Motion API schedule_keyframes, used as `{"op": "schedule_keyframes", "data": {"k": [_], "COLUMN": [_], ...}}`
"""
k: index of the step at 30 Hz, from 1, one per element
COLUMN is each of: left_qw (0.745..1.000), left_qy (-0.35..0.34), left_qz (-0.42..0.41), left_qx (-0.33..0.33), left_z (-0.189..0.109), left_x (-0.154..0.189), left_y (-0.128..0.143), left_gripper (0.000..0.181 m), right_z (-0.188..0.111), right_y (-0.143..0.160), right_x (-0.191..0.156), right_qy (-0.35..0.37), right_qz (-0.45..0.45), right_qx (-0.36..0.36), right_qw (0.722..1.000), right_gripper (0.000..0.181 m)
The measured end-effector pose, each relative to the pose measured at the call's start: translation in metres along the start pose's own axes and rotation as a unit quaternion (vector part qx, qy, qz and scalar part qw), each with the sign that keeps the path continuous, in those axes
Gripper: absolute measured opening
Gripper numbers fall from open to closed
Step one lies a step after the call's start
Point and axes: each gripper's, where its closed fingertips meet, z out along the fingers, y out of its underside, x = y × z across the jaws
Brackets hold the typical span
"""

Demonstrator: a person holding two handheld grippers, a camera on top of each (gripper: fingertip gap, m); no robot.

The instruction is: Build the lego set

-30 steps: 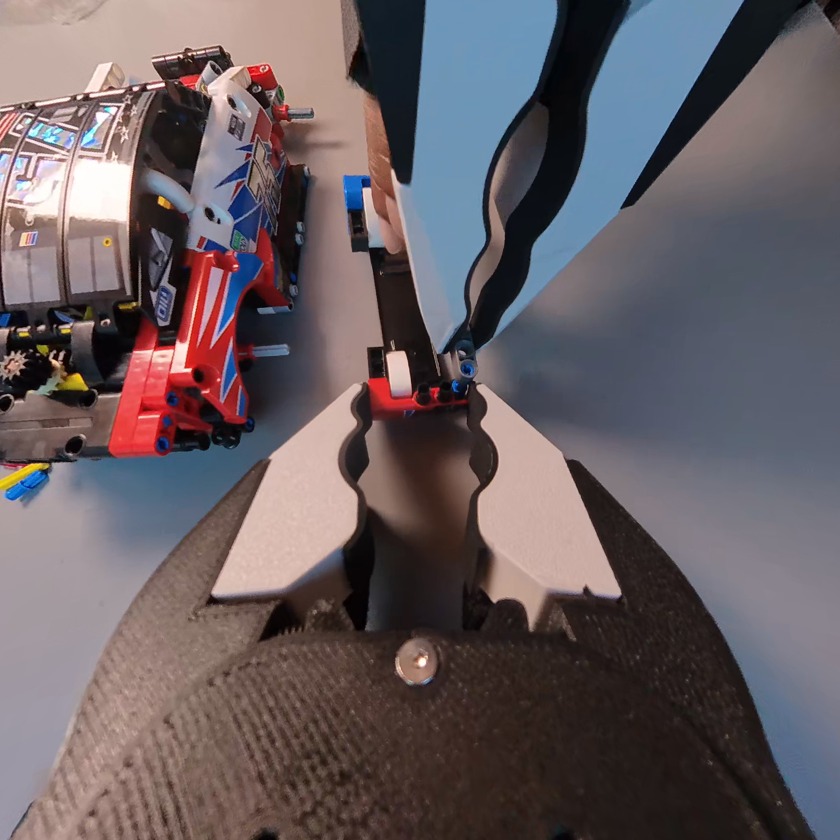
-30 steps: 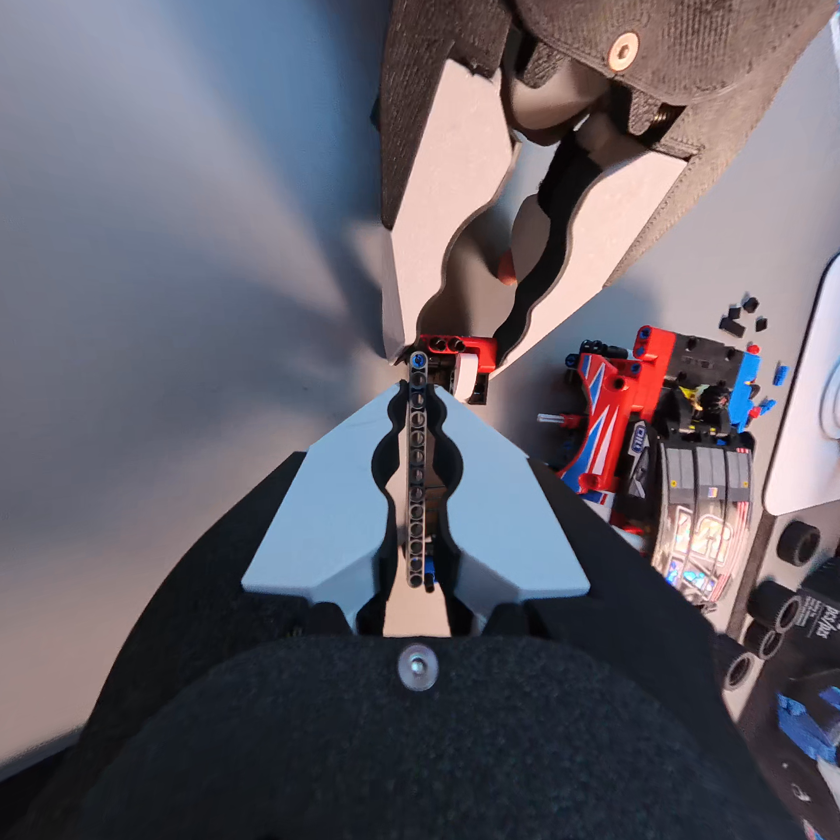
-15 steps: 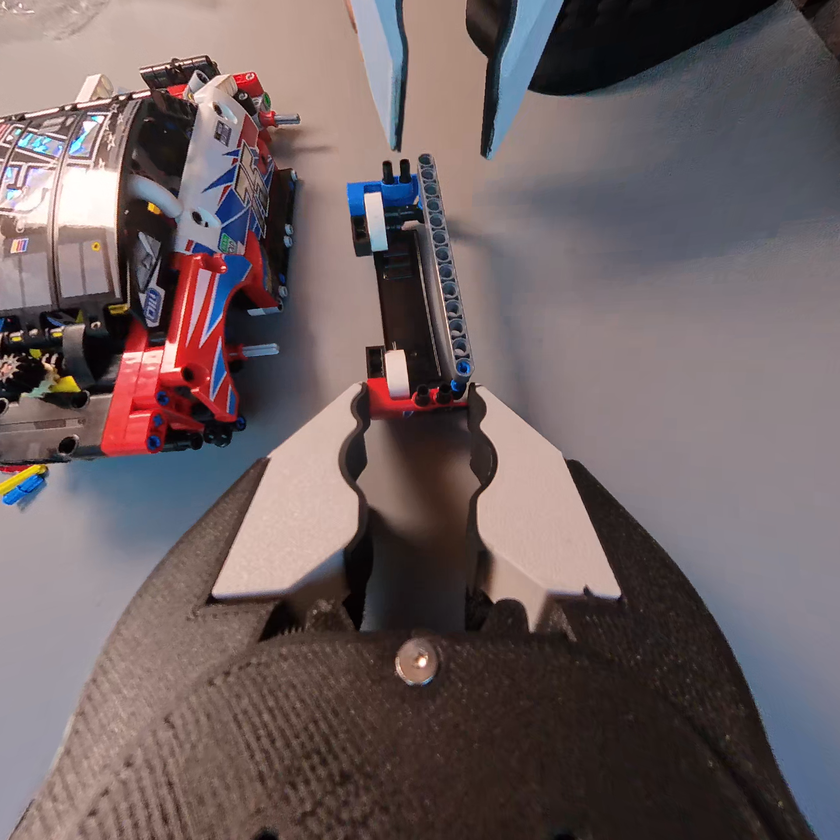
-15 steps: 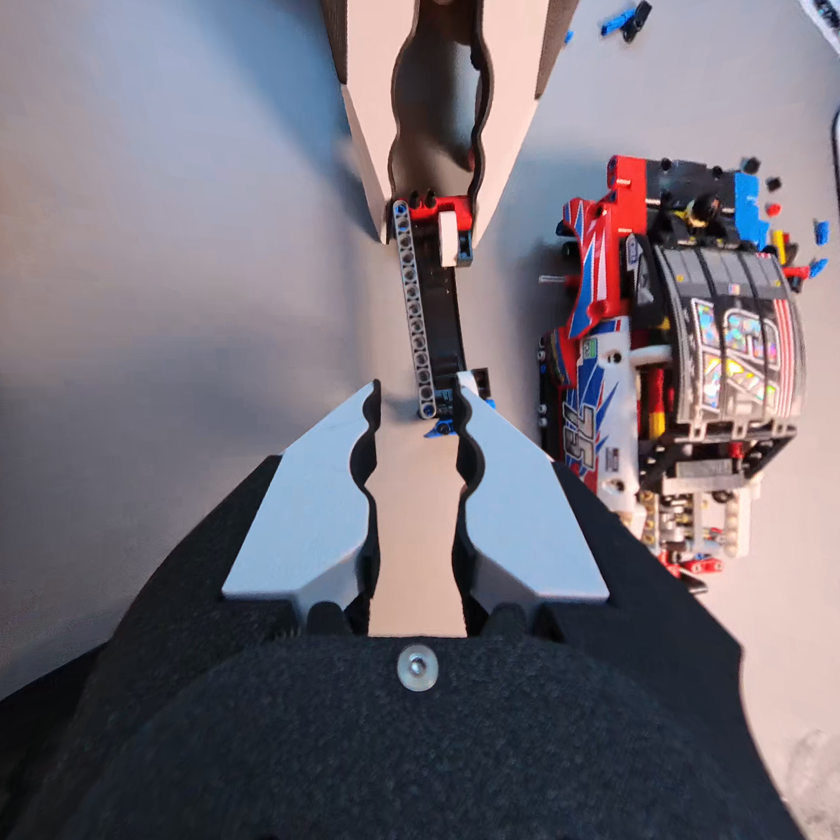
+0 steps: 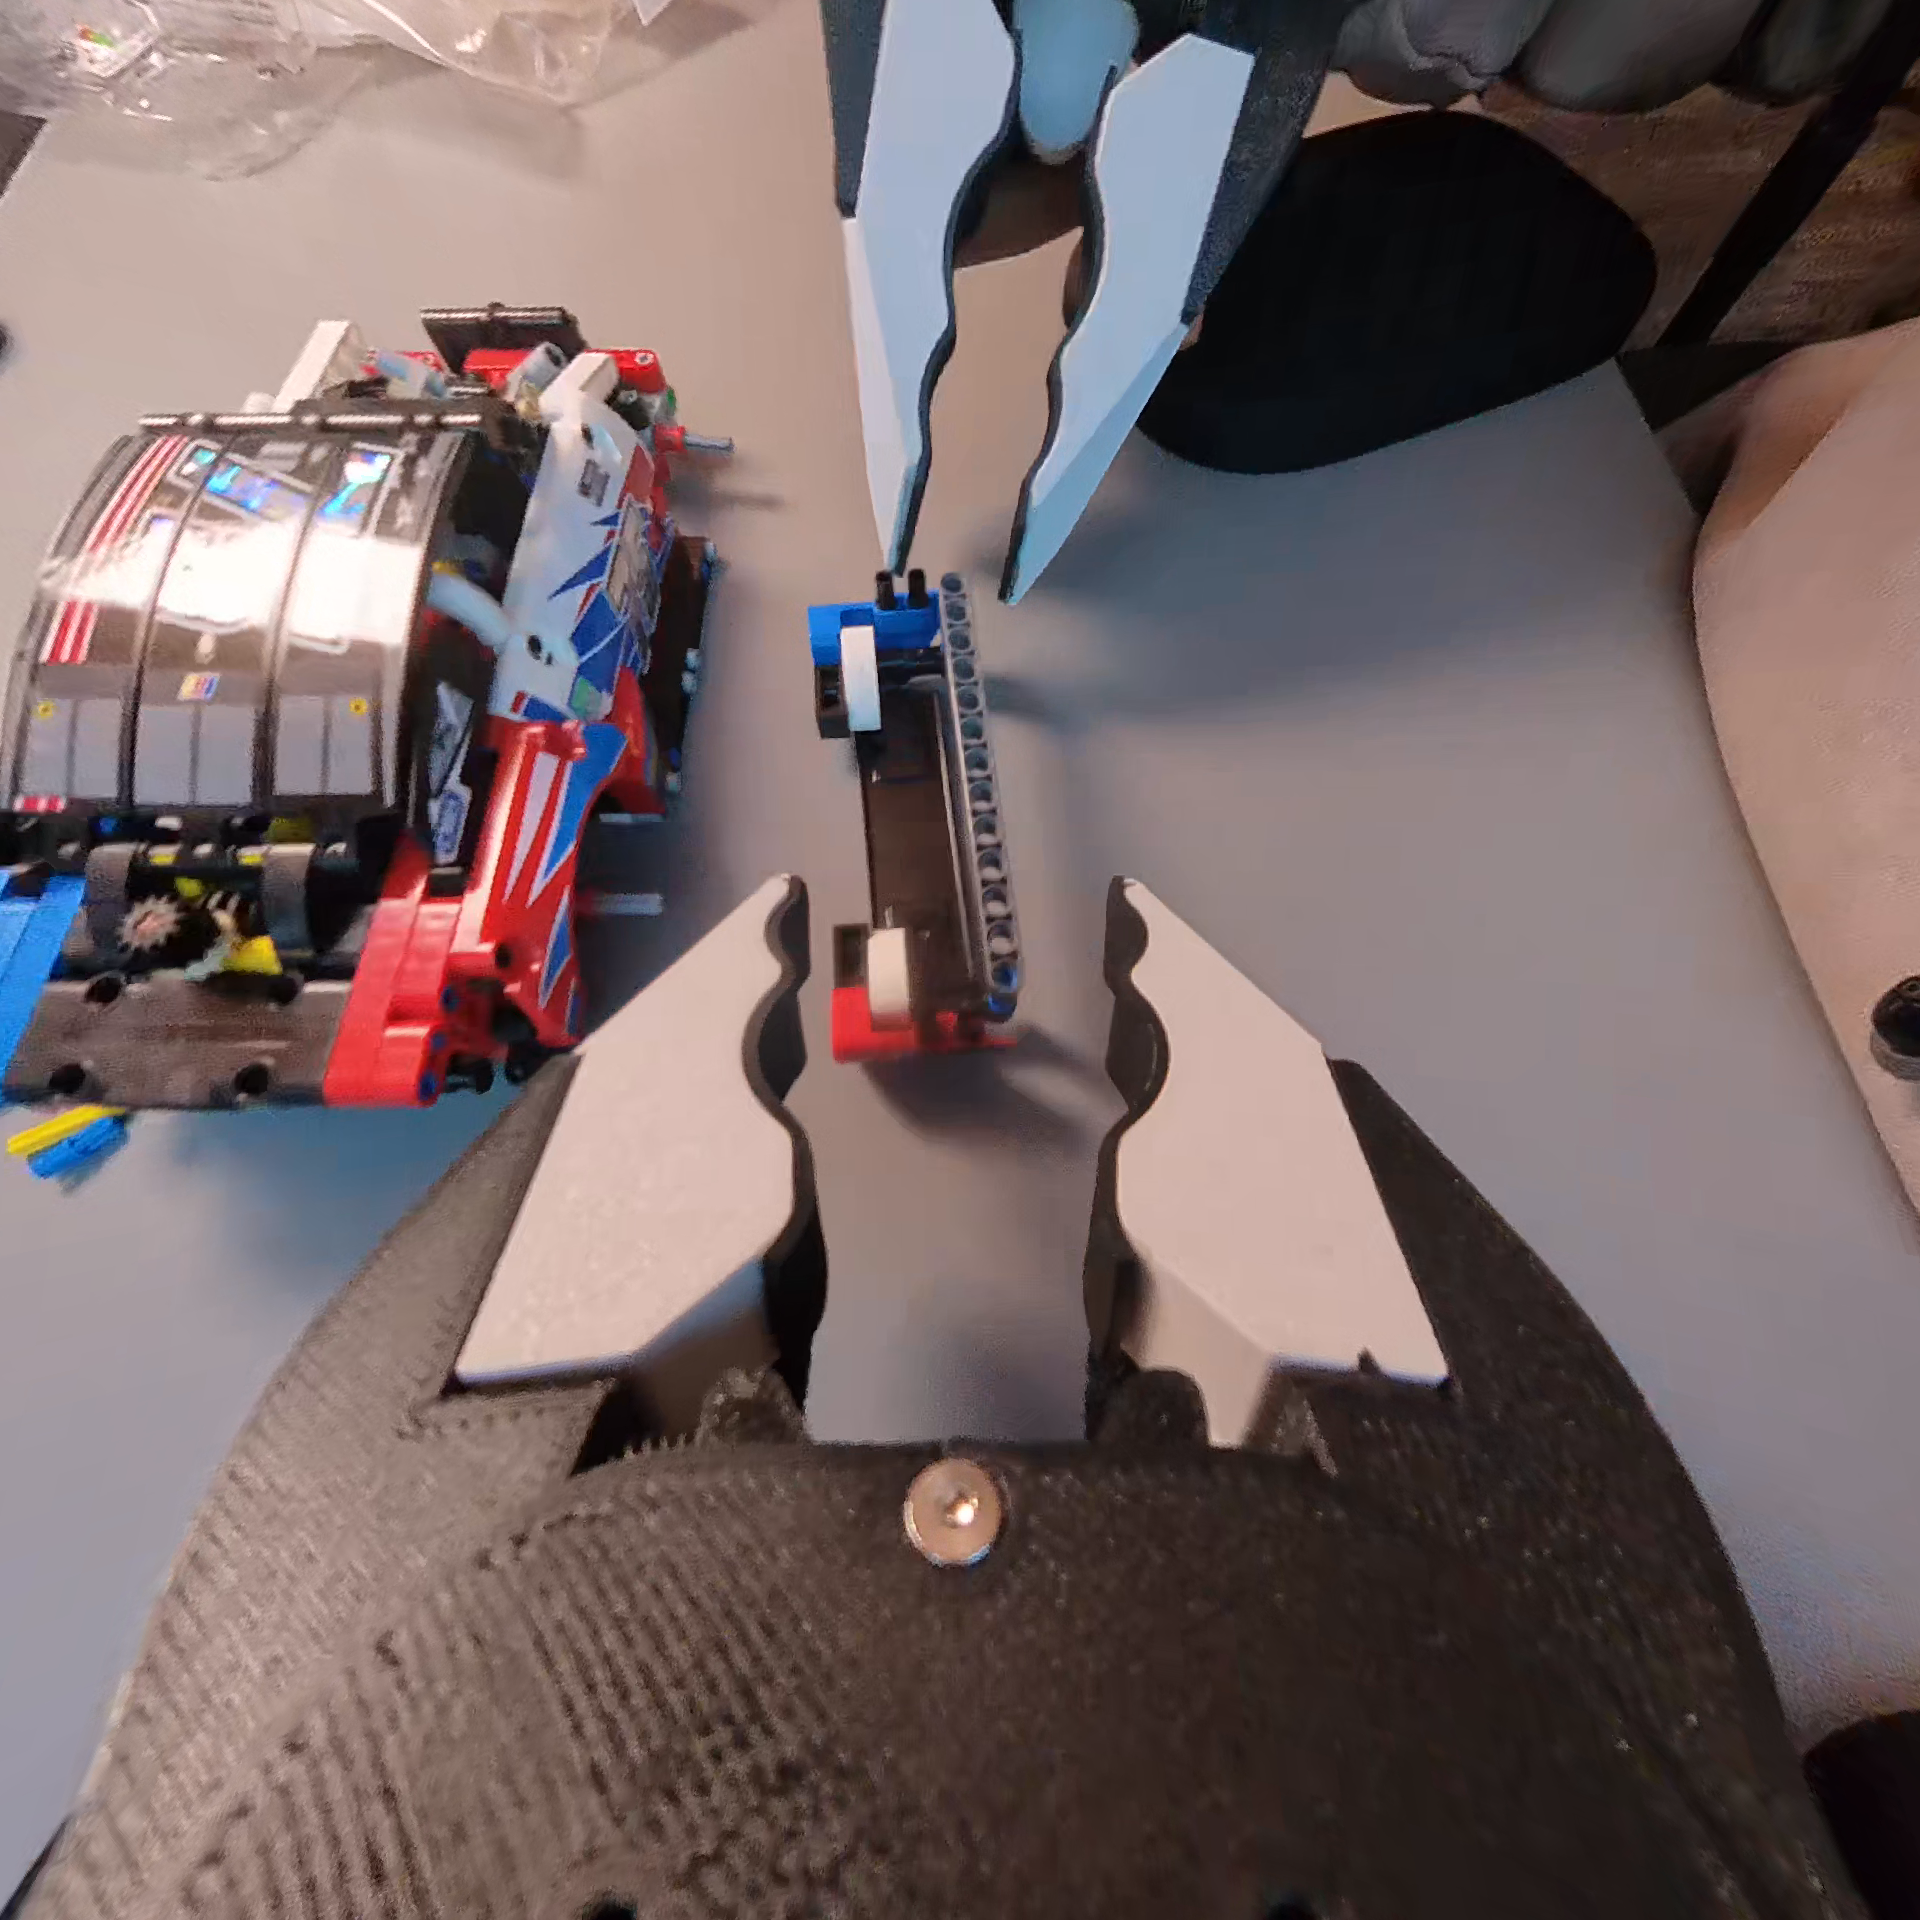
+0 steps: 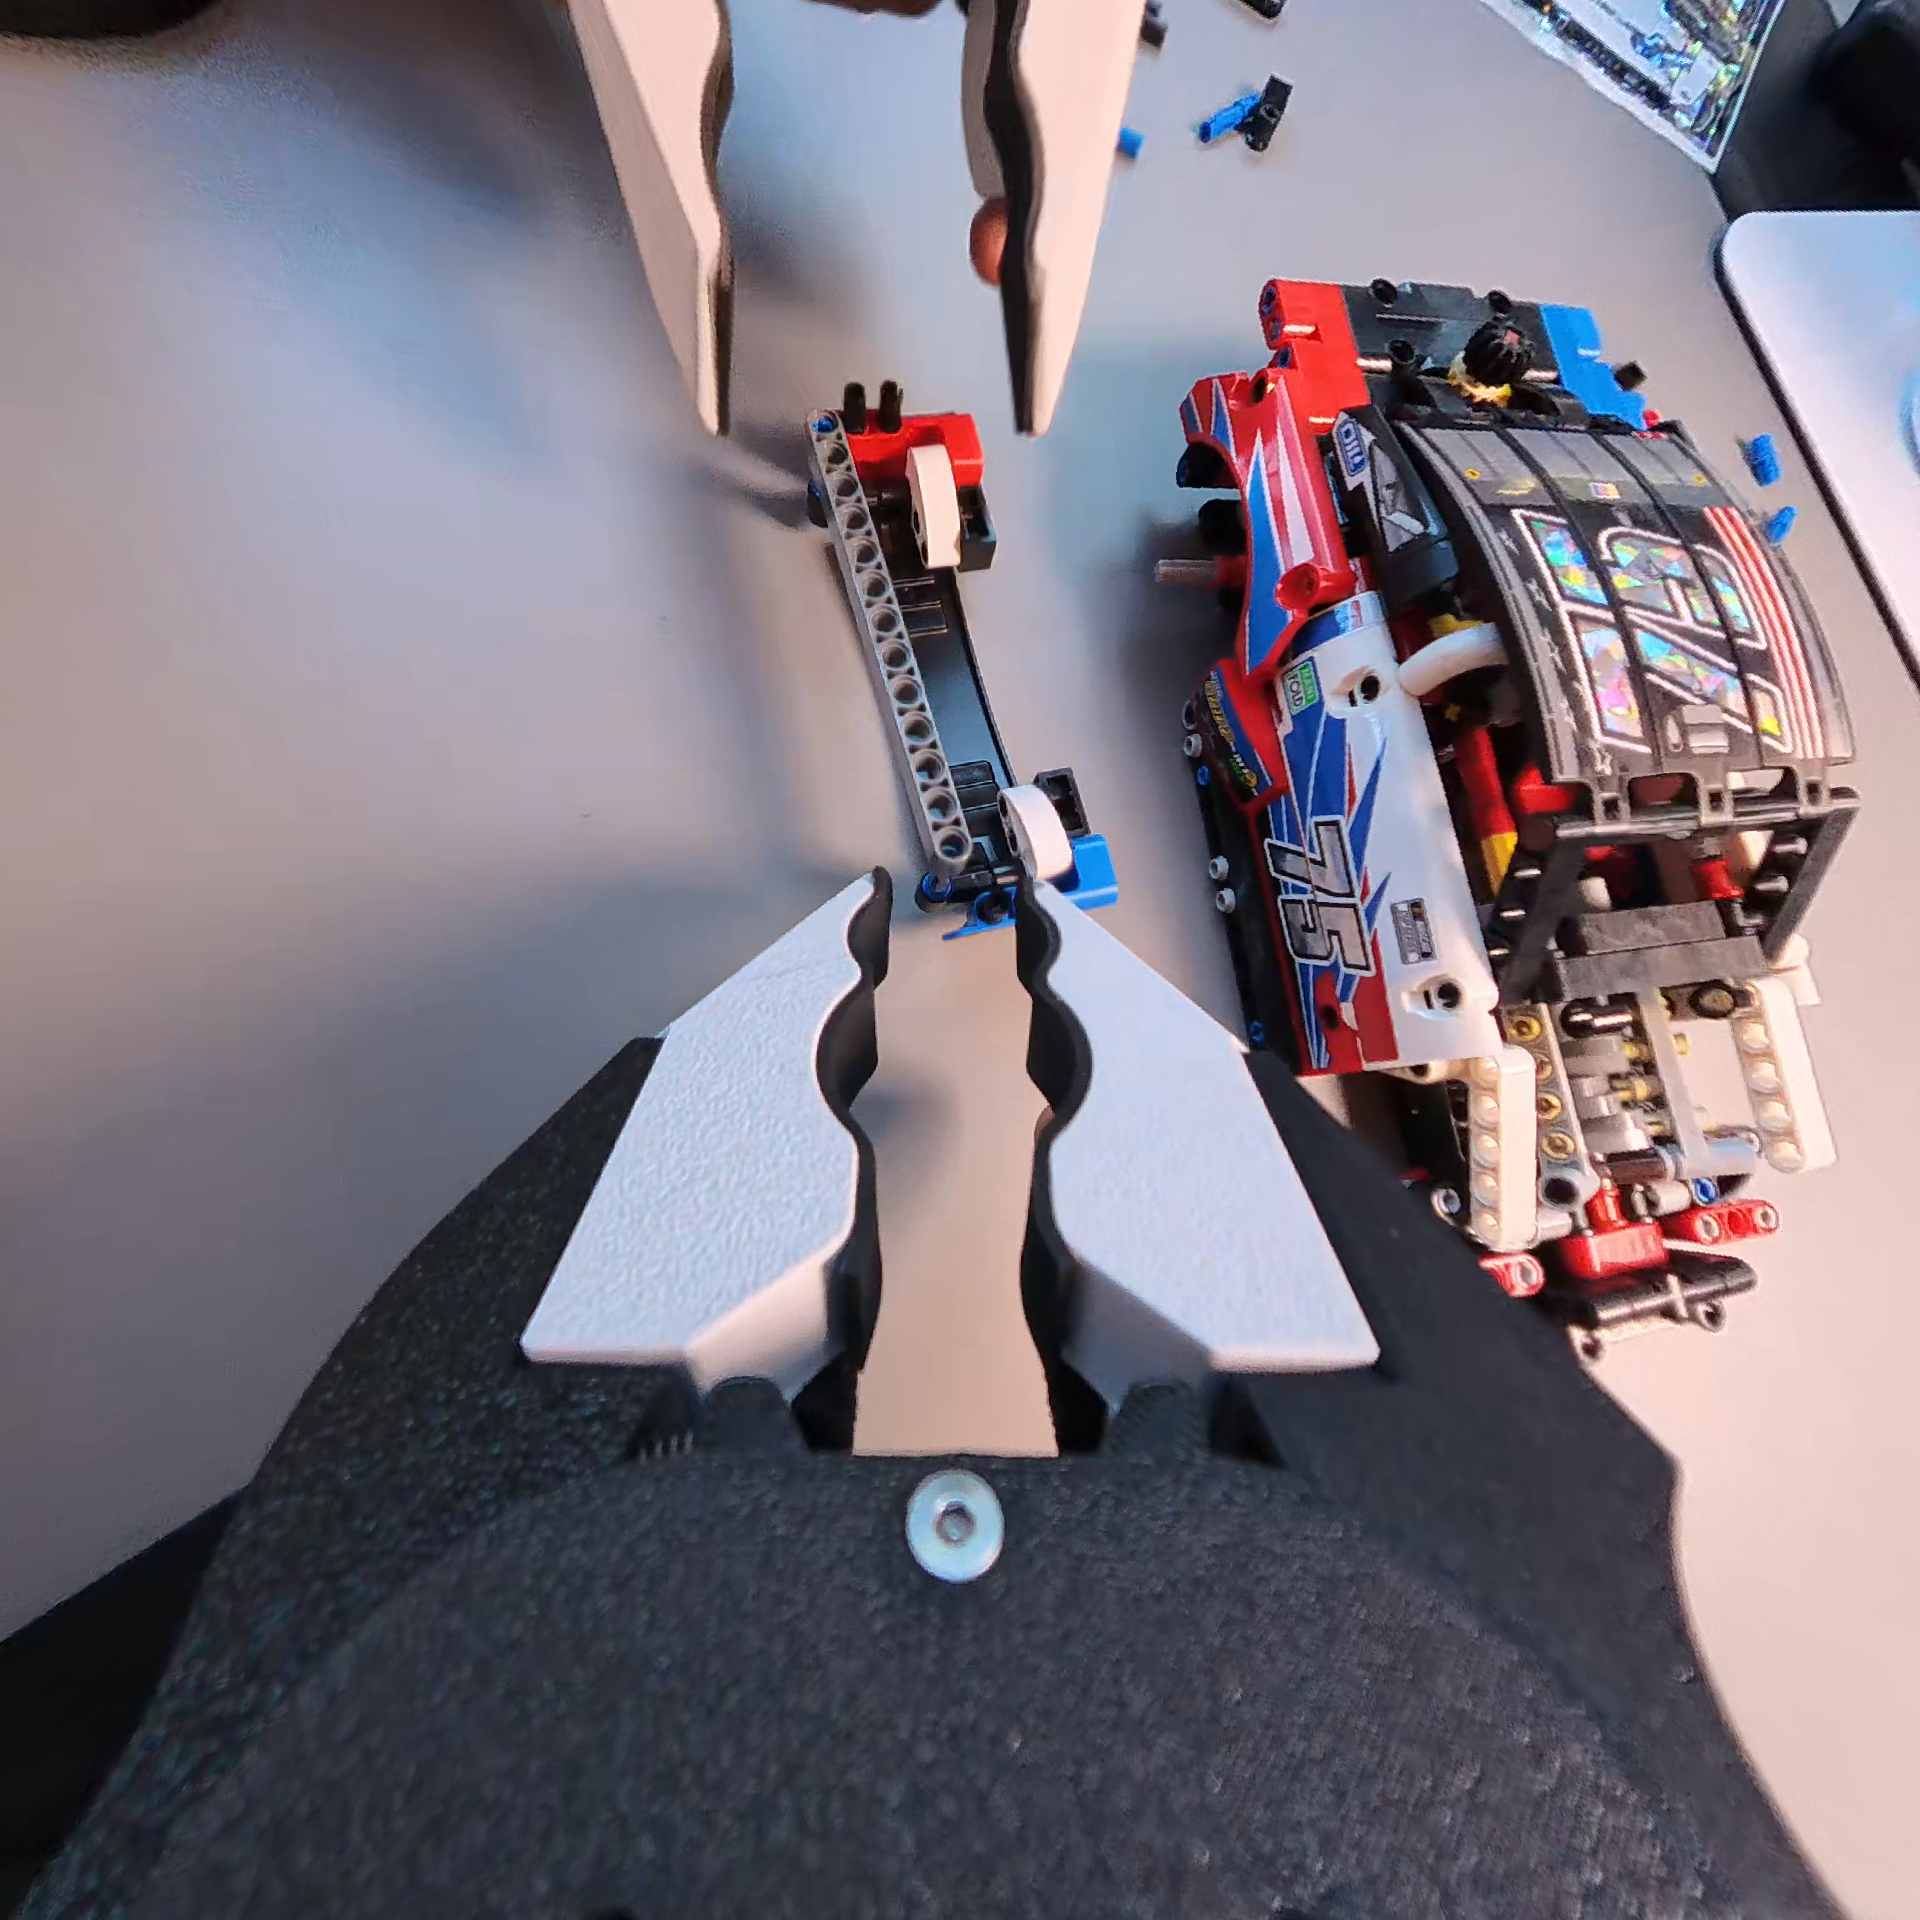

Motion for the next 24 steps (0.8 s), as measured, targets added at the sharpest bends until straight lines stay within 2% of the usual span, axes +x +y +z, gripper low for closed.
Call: {"op": "schedule_keyframes", "data": {"k": [1, 5, 8, 11, 16, 20, 24], "left_qw": [1.000, 0.998, 0.996, 0.996, 0.983, 0.978, 0.981], "left_qy": [-0.004, -0.004, -0.010, -0.008, 0.047, 0.077, 0.084], "left_qz": [0.009, 0.038, 0.041, 0.014, -0.126, -0.157, -0.160], "left_qx": [-0.011, -0.051, -0.075, -0.086, -0.122, -0.113, -0.071], "left_z": [0.006, 0.029, 0.037, 0.029, 0.005, 0.001, 0.005], "left_x": [0.002, 0.009, 0.003, -0.004, -0.003, 0.026, 0.058], "left_y": [-0.003, -0.009, -0.009, -0.007, 0.025, 0.036, 0.027], "left_gripper": [0.051, 0.032, 0.031, 0.043, 0.074, 0.072, 0.066], "right_z": [-0.001, 0.002, -0.005, -0.009, 0.009, 0.020, 0.032], "right_y": [0.000, -0.002, -0.006, 0.007, 0.017, 0.014, 0.004], "right_x": [-0.001, -0.002, -0.001, 0.007, 0.000, 0.005, 0.011], "right_qy": [-0.002, 0.006, 0.009, 0.020, 0.011, 0.010, -0.023], "right_qz": [0.001, -0.006, 0.000, 0.025, 0.045, 0.023, -0.028], "right_qx": [0.007, 0.028, 0.059, 0.044, 0.005, -0.014, -0.006], "right_qw": [1.000, 1.000, 0.998, 0.999, 0.999, 1.000, 0.999], "right_gripper": [0.021, 0.016, 0.018, 0.024, 0.029, 0.025, 0.021]}}
